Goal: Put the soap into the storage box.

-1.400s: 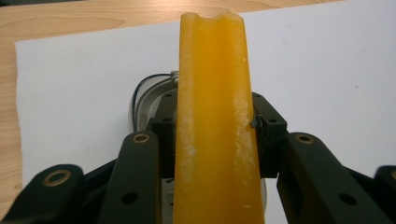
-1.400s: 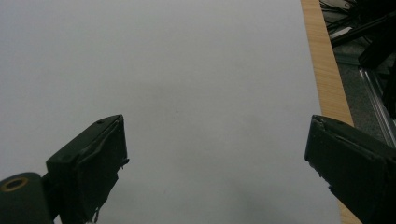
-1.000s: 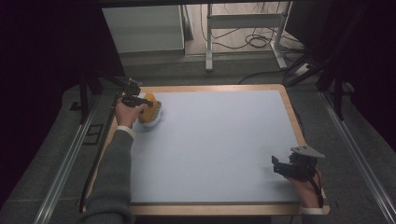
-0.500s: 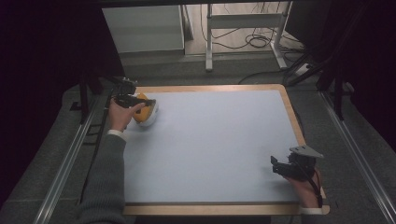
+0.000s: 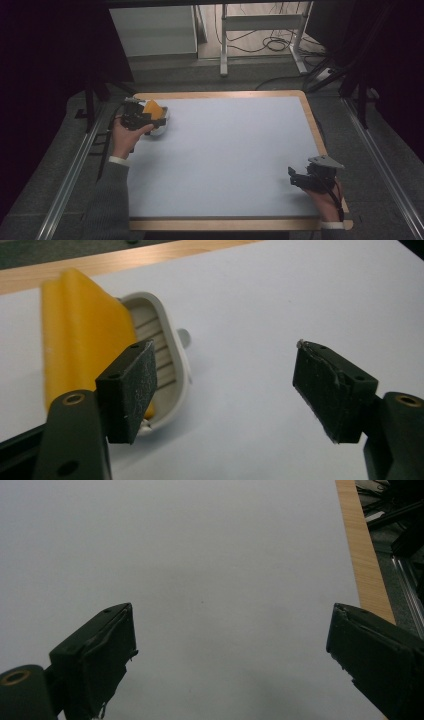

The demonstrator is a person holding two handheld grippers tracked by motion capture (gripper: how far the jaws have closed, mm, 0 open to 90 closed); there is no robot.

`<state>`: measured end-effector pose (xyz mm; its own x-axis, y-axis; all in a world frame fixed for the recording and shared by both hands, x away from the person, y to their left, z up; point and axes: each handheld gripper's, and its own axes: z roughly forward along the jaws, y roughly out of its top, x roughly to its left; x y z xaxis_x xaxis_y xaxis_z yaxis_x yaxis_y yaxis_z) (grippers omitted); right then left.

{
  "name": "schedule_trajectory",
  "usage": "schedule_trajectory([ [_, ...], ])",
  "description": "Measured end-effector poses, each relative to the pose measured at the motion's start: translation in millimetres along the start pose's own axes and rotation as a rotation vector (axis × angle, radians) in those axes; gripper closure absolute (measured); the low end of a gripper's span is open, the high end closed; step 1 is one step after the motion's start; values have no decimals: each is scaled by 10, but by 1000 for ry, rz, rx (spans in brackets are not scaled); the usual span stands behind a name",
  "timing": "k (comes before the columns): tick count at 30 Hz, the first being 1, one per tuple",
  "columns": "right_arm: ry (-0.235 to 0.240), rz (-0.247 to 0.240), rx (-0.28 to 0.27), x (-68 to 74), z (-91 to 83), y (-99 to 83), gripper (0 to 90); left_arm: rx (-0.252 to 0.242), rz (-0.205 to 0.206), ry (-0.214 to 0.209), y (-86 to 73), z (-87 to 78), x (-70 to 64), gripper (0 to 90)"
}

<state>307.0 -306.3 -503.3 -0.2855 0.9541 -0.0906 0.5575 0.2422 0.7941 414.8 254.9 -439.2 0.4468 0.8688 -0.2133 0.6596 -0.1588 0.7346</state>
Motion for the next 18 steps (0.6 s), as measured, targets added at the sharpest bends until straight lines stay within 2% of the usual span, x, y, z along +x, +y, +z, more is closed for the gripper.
schedule_trajectory([
  [5,0,-3,-5,5,-9,7,58,18,34,-25,-166,-29,-61,274],
  [8,2,-2,-6,16,-13,10,58,29,40,-37,-293,-41,-107,275],
  [14,5,-4,-10,18,-25,19,58,50,59,-31,-551,-90,-212,276],
  [18,3,-3,-12,19,-32,23,58,43,54,-60,-709,-124,-282,275],
])
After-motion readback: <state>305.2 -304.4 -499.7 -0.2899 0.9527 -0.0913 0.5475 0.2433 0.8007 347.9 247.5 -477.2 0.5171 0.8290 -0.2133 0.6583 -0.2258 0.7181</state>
